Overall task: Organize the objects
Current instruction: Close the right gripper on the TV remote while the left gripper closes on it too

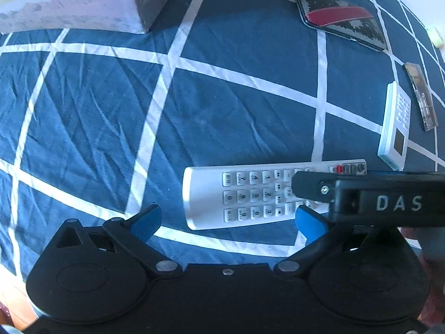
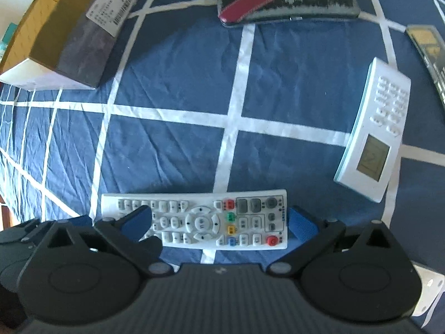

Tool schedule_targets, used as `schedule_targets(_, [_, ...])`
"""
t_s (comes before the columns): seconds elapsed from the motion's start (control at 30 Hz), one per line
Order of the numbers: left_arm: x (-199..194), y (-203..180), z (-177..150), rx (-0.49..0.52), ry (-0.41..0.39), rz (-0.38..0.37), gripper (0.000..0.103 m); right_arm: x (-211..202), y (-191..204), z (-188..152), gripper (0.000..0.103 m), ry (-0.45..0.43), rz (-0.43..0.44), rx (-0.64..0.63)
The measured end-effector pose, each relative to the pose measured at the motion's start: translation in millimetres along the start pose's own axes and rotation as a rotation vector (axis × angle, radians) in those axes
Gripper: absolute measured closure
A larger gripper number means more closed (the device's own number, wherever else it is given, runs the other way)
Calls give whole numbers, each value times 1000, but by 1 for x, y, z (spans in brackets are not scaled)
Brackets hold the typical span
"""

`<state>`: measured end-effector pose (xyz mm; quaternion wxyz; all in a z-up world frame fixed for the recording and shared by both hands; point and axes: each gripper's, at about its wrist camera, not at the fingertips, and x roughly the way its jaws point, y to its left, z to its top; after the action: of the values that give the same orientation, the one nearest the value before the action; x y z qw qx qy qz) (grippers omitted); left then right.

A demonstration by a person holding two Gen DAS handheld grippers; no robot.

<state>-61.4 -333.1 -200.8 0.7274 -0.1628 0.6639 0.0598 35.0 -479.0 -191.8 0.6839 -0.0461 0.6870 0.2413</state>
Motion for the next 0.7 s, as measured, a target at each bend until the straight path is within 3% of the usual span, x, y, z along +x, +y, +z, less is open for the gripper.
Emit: schedule_targets(0.7, [12, -7, 4, -13, -2, -50, 0, 6, 3, 2, 2, 8, -37, -72])
